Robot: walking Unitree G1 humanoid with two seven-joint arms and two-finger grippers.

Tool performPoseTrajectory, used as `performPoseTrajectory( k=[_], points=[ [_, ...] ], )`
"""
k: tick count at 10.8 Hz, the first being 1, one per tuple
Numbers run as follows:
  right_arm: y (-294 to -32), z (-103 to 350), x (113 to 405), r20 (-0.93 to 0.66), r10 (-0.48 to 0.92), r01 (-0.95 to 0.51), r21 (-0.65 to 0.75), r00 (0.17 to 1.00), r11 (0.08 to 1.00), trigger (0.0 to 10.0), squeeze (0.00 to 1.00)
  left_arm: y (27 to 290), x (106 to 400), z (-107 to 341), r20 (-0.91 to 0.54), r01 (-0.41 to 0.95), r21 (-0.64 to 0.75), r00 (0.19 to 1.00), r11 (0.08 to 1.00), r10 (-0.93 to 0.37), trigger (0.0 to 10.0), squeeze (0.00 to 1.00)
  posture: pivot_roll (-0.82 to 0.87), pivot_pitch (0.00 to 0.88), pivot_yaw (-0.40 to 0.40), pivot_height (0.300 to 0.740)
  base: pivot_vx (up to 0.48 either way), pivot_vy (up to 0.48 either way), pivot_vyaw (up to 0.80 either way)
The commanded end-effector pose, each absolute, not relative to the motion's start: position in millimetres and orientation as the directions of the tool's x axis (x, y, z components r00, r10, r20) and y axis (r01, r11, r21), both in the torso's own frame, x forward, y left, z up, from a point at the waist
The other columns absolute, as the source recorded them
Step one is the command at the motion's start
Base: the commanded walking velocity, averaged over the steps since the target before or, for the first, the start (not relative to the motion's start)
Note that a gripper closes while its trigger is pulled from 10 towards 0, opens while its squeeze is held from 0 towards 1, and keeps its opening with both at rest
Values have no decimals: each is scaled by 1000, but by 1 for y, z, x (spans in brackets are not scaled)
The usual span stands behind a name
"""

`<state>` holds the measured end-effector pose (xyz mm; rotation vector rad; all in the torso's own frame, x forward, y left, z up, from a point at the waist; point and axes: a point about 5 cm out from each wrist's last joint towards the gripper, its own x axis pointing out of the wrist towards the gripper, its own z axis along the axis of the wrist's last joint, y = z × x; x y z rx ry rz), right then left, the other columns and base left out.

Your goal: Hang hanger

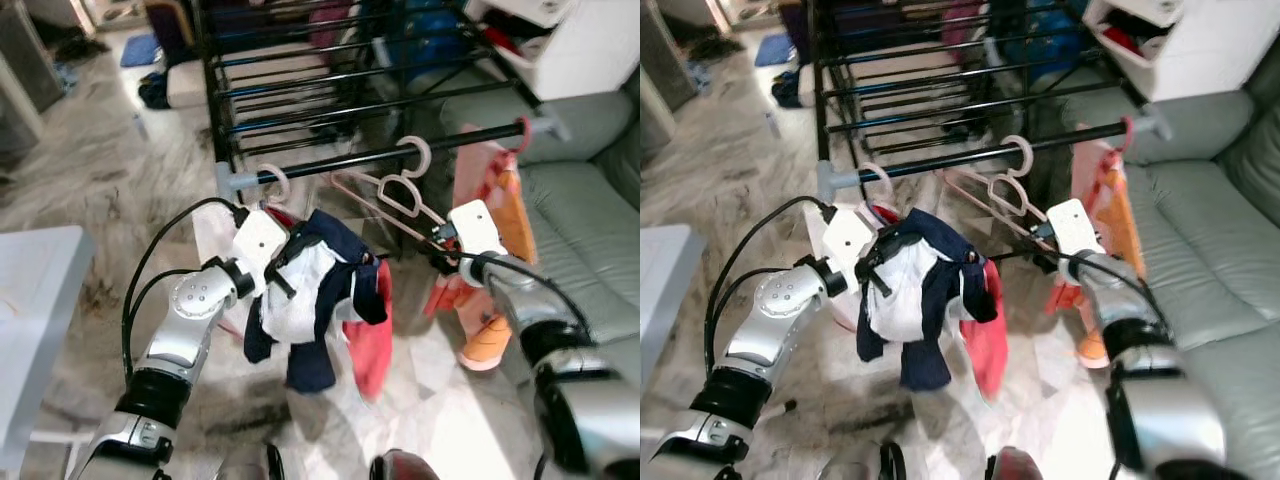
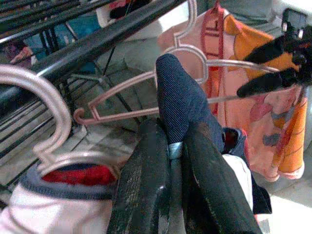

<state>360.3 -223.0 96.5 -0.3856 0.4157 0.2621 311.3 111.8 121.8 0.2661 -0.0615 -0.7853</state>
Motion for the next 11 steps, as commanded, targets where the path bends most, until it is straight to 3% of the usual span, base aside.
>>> performPoseTrajectory(
  k=[1, 6, 11],
  points=[
    [-223, 105, 365, -435, 196, -358, -330, 879, 873, 0, 0, 117, 310, 126, -36, 677, 274, 717, 683, -696, 10000, 0, -46, 64, 41, 740, 0, 0, 0],
    [-225, 110, 369, -506, 234, -447, -355, 830, 821, 0, 0, 123, 308, 124, -64, 677, 276, 722, 683, -689, 10000, 0, -29, 65, 32, 740, 0, 0, 0],
    [-239, 100, 361, -526, 180, -374, -289, 831, 881, 0, 0, 118, 309, 125, -58, 691, 269, 707, 671, -705, 10000, 0, -37, 65, 28, 740, 0, 0, 0]
  ],
)
